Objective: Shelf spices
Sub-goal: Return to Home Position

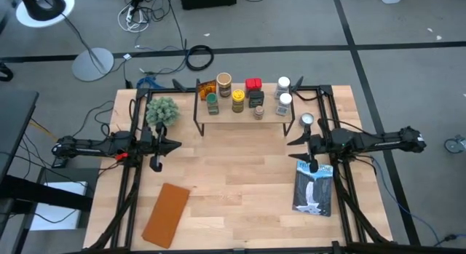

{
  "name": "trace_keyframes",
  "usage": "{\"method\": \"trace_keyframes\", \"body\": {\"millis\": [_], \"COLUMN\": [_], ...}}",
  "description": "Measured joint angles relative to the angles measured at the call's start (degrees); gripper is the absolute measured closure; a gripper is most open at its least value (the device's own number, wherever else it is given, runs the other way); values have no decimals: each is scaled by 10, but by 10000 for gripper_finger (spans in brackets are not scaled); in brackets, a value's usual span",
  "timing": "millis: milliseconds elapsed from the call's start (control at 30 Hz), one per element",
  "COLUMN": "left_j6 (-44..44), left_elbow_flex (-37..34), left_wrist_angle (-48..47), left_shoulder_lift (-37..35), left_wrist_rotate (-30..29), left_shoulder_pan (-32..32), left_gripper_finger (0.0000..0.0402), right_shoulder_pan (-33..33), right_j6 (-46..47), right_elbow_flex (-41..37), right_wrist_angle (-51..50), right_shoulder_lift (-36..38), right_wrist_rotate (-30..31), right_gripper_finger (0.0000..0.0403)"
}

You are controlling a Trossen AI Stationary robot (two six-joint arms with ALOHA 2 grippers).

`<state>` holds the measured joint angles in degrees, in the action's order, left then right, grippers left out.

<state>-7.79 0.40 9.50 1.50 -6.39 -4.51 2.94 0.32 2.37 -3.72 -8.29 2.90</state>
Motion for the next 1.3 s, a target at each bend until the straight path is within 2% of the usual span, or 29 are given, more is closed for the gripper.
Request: {"method": "trace_keyframes", "body": {"millis": [200,500,667,867,1300], "left_j6": [0,0,0,0,0], "left_elbow_flex": [0,0,0,0,0], "left_wrist_angle": [0,0,0,0,0], "left_shoulder_lift": [0,0,0,0,0], "left_wrist_rotate": [0,0,0,0,0], "left_shoulder_pan": [0,0,0,0,0], "left_gripper_finger": [401,401,401,401,400], "right_shoulder_pan": [0,0,0,0,0], "right_j6": [5,15,16,16,16], "right_elbow_flex": [1,1,-2,-1,0], "right_wrist_angle": [-6,-8,63,124,130], "right_shoulder_lift": [-50,-216,-280,-307,-308], "right_wrist_rotate": [-4,-6,-3,-4,-4], "right_gripper_finger": [187,187,187,187,187]}}
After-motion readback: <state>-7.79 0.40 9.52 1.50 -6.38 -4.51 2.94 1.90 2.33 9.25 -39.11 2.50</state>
